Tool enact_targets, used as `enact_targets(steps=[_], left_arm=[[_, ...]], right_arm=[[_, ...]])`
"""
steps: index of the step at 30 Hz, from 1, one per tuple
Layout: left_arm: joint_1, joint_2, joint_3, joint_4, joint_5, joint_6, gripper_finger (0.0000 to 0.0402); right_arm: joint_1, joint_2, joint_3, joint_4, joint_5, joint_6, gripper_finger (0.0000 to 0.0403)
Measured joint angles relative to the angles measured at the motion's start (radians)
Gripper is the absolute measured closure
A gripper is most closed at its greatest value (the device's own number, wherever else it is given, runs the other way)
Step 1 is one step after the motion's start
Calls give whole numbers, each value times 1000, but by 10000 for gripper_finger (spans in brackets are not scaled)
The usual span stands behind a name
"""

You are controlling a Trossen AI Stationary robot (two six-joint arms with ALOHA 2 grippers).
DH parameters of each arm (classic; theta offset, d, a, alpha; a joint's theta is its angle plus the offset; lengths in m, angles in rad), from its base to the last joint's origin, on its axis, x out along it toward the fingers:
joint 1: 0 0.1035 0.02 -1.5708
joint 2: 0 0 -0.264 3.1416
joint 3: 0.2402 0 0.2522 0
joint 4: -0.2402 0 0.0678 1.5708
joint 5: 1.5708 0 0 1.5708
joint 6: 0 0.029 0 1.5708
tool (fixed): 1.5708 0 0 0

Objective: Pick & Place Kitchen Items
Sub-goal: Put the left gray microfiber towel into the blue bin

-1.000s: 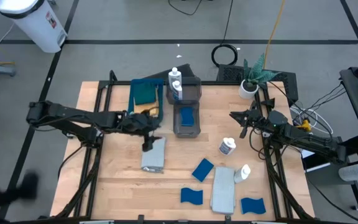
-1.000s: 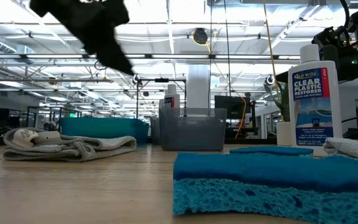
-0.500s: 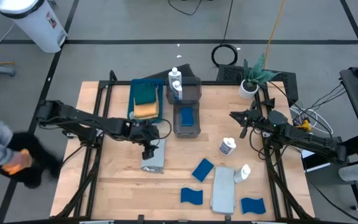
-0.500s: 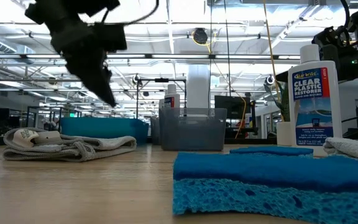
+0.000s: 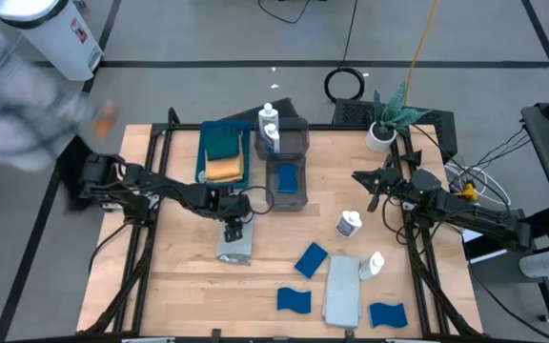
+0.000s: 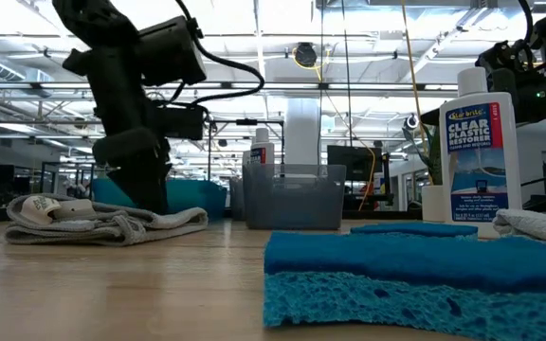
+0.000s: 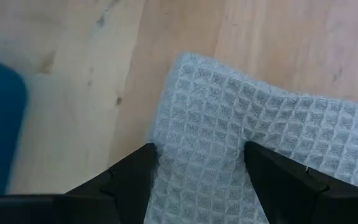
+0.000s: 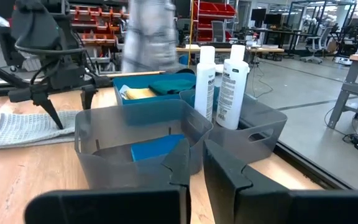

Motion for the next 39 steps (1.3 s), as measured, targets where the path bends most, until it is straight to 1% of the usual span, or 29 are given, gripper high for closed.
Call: enact_targets(steps=[5,8,11,14,16,20,23,27,34,39], left_arm=[[-6,15,1,26,171,-30,144],[-14,12,0,33,218,-44,144],[-17,-4,-3,27,226,-6,144],[-6,-50,-5,7,216,-2,144],[0,-83,-7,12,198,19,144],[4,-136,-6,12,131,86,144],[4,-135,-5,-7,135,101,144],[3,-94,-5,-26,152,126,144],[4,7,0,-15,176,99,144],[7,37,1,-27,239,83,144]], right_arm=[[0,0,0,-1,0,0,383],[0,0,0,0,0,0,383],[0,0,0,0,0,0,383],[0,0,0,-1,0,0,383],[0,0,0,0,0,0,383],[0,0,0,0,0,0,383],[0,0,0,0,0,0,383],[0,0,0,0,0,0,383],[0,0,0,-1,0,0,383],[0,0,0,0,0,0,383]])
